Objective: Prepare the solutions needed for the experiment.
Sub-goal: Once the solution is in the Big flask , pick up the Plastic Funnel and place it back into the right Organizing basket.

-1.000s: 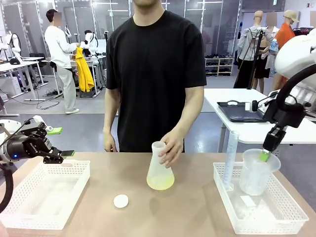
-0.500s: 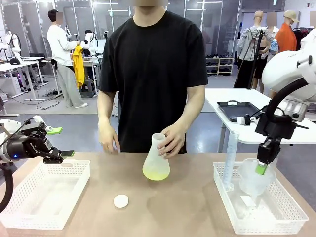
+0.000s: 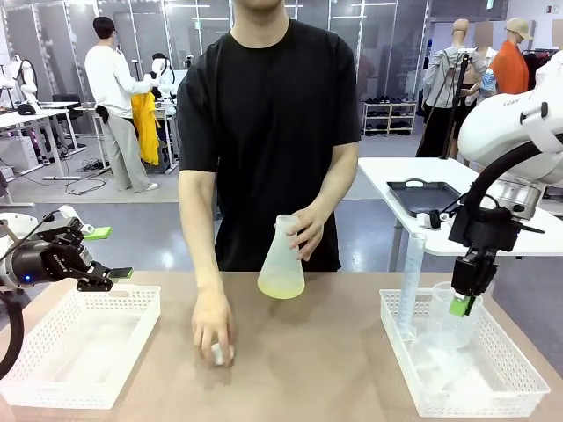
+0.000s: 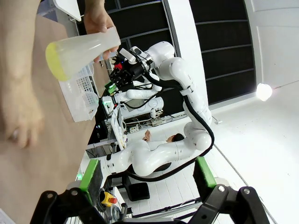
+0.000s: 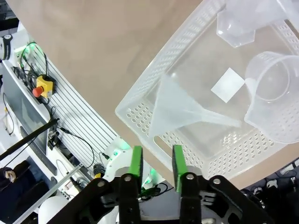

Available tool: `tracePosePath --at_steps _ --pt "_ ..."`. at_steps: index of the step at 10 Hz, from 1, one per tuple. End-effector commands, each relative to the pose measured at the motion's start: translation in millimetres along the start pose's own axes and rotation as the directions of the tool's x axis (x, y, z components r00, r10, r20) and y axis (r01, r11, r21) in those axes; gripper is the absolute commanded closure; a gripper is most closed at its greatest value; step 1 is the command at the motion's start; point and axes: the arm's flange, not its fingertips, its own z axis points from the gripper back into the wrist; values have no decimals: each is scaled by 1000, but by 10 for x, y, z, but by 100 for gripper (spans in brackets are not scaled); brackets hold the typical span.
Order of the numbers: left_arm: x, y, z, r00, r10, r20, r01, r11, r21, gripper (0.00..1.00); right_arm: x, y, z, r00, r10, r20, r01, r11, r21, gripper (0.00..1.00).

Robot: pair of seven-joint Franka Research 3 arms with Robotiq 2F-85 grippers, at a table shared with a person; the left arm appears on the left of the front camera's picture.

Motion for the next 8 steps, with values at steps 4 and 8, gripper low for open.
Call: tracePosePath --at_steps 4,8 --pt "-2 -30 -17 1000 -5 8 5 1000 -8 0 0 0 0 1000 0 0 0 1000 0 49" --pt "-2 -30 -17 1000 -5 8 5 1000 -8 0 0 0 0 1000 0 0 0 1000 0 49"
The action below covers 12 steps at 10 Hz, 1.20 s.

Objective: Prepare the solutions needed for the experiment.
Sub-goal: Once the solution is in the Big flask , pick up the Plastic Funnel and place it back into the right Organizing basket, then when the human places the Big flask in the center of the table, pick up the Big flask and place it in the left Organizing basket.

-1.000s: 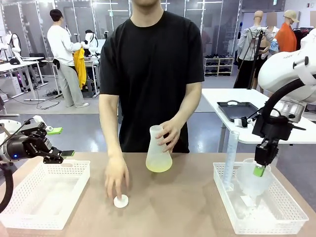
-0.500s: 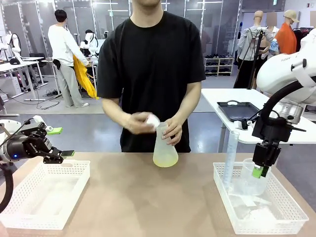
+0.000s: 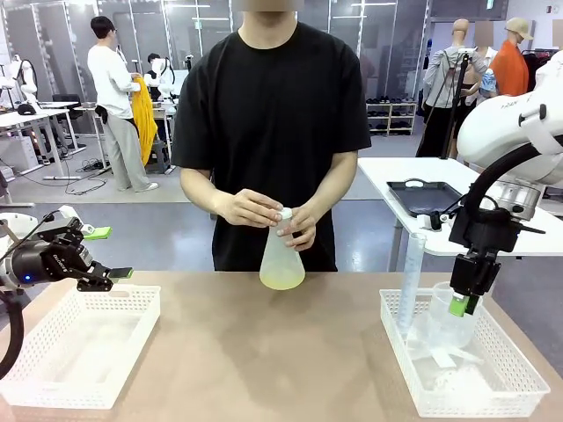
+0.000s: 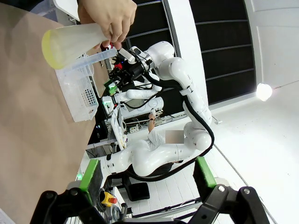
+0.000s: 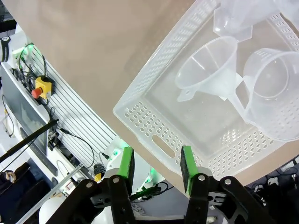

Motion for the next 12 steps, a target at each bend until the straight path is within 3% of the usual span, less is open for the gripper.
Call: tracePosePath --at_steps 1,6,8,10,12 --pt "-2 -30 -17 1000 -5 8 5 1000 -8 0 -3 11 3 1000 12 4 -12 1000 5 49" --pt "-2 -30 -17 1000 -5 8 5 1000 -8 0 0 0 0 1000 0 0 0 1000 0 49" --pt "-2 -30 -17 1000 -5 8 5 1000 -8 0 -324 140 439 979 -76 190 63 995 74 48" --pt "-2 -30 -17 1000 -5 8 5 1000 -8 0 -567 132 656 934 -220 282 169 967 192 48" --pt "-2 -30 -17 1000 -5 8 5 1000 -8 0 -606 58 687 900 -290 326 111 875 470 48"
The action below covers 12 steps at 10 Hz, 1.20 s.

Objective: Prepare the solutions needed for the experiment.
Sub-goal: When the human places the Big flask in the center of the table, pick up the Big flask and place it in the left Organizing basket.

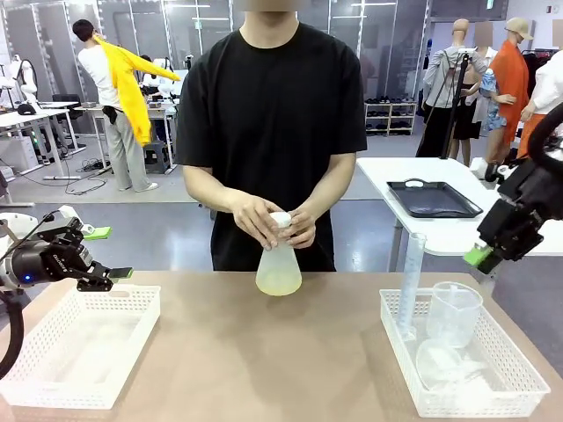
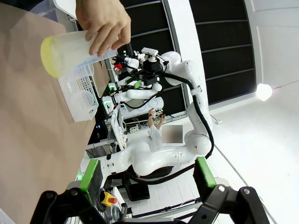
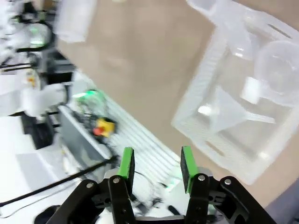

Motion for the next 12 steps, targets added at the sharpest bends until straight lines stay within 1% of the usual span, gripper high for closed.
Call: tracePosePath --at_steps 1,2,3,4,6,7,8,9,10,11,12 --pt "-2 -30 -17 1000 -5 7 5 1000 -8 0 92 -121 -82 993 -98 66 73 949 306 48" --pt "-2 -30 -17 1000 -5 7 5 1000 -8 0 122 -205 -106 985 -142 96 91 909 407 48" --pt "-2 -30 -17 1000 -5 7 5 1000 -8 0 125 -238 -109 982 -154 107 88 882 463 48" --pt "-2 -30 -17 1000 -5 7 5 1000 -8 0 124 -276 -117 977 -181 117 97 855 510 48" --pt "-2 -30 -17 1000 -5 7 5 1000 -8 0 83 -322 -130 957 -268 109 163 810 563 48" --pt "-2 -30 -17 1000 -5 7 5 1000 -8 0 49 -337 -133 943 -317 104 202 790 579 41" --pt "-2 -30 -17 1000 -5 7 5 1000 -8 0 7 -356 -143 931 -343 125 206 775 597 29" --pt "-2 -30 -17 1000 -5 7 5 1000 -8 0 -24 -356 -154 927 -355 125 214 770 601 21" --pt "-2 -30 -17 1000 -5 7 5 1000 -8 0 -41 -350 -167 924 -360 132 210 763 612 9" --pt "-2 -30 -17 1000 -5 7 5 1000 -8 0 -61 -348 -169 918 -368 145 206 758 619 1" --pt "-2 -30 -17 1000 -5 7 5 1000 -8 0 -79 -358 -168 914 -376 151 206 753 625 0"
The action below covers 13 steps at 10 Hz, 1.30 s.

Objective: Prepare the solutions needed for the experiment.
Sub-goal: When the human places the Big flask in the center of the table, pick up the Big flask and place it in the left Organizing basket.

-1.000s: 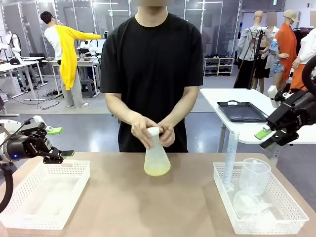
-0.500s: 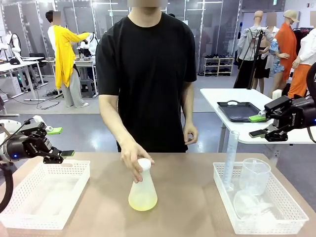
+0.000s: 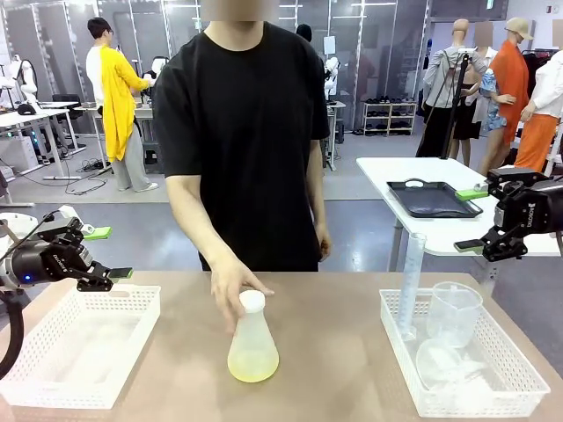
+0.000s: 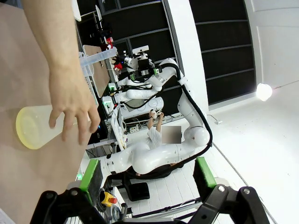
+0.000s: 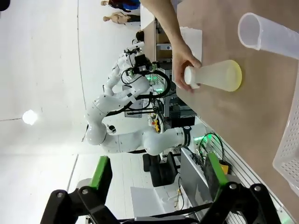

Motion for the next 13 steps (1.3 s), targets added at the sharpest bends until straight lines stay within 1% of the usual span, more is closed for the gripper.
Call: tracePosePath --at_steps 1,2,3,13 --pt "-2 -30 -17 1000 -5 7 5 1000 -8 0 -49 41 -62 998 -36 45 35 999 23 0" --pt "-2 -30 -17 1000 -5 7 5 1000 -8 0 -48 35 -83 996 -75 42 74 997 17 0" --pt "-2 -30 -17 1000 -5 7 5 1000 -8 0 -18 -4 -5 1000 -3 9 2 1000 8 0" --pt "0 0 0 1000 0 0 0 1000 0 0 -18 -4 -5 1000 -3 9 2 1000 8 0"
